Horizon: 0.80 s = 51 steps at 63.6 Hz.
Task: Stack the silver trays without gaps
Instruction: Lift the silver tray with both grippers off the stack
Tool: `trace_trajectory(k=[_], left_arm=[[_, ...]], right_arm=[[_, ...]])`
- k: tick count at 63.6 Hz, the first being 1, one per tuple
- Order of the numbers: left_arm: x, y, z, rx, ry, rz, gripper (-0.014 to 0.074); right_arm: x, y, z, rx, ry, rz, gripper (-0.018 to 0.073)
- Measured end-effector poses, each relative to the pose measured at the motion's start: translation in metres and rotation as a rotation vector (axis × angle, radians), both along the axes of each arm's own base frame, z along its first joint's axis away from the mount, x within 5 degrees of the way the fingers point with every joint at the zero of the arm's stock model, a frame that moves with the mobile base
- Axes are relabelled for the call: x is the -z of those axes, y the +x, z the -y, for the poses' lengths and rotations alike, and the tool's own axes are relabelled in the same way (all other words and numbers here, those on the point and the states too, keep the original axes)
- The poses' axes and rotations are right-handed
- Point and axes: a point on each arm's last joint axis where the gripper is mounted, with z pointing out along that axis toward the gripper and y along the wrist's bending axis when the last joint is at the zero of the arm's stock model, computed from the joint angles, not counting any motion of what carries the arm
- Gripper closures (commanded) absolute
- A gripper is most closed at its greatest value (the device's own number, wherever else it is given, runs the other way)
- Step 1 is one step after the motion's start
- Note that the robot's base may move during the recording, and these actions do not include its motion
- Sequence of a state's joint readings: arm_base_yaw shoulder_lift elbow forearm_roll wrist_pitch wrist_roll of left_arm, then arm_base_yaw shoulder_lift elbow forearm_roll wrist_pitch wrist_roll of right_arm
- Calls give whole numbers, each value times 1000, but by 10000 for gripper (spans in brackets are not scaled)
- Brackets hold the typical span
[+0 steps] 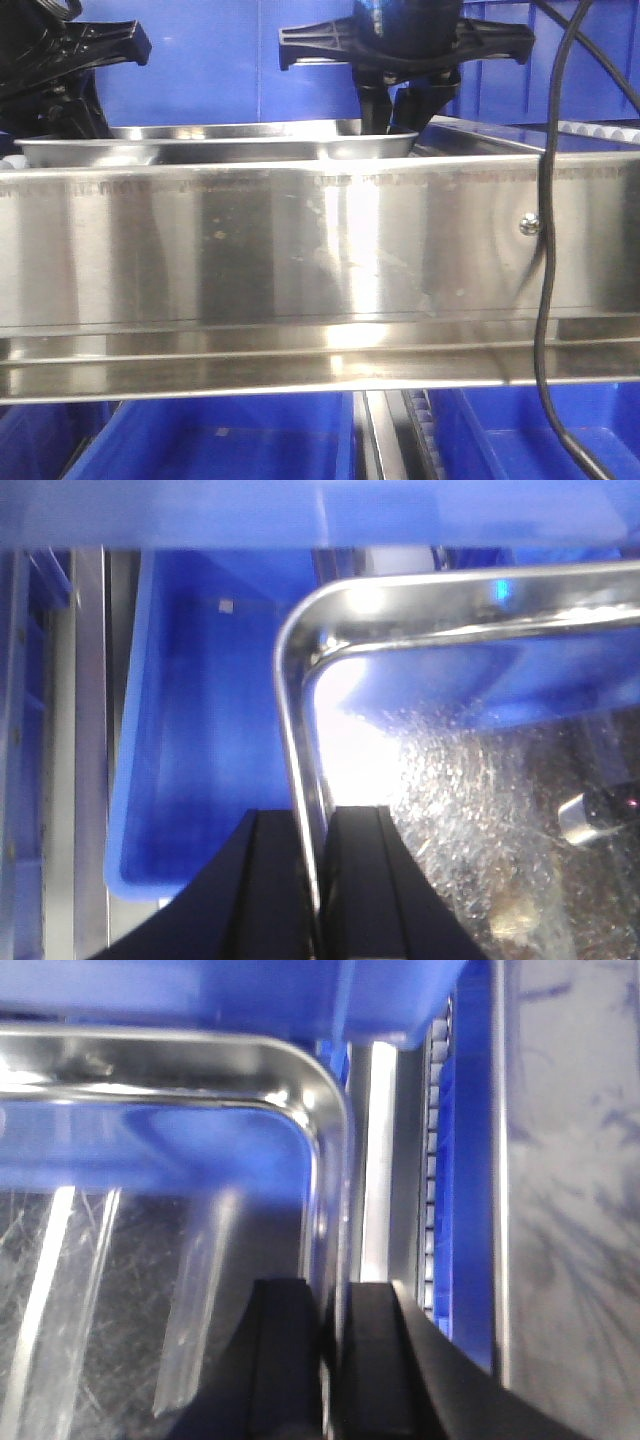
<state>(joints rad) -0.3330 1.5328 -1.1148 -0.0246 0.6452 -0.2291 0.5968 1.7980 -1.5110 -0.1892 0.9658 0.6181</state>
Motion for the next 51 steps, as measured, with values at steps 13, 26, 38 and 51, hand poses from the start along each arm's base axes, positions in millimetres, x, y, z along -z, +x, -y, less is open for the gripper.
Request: trace_trajectory(k=[13,26,38,51], left_arm=[[-26,-13,-4,-9,-36,73,614],[-66,-34,-13,-10,-69,235,614],[-93,-49,-21,-21,-80,354,614],[-119,-51,-25,-29,-60,425,614]], right_arm=[[-19,-9,5,0,31,34,637],[-51,-24,4,-20,43,169,637],[-74,-39,-5,-19,31,299,637],[-101,-45,-11,-29,31,388,637]])
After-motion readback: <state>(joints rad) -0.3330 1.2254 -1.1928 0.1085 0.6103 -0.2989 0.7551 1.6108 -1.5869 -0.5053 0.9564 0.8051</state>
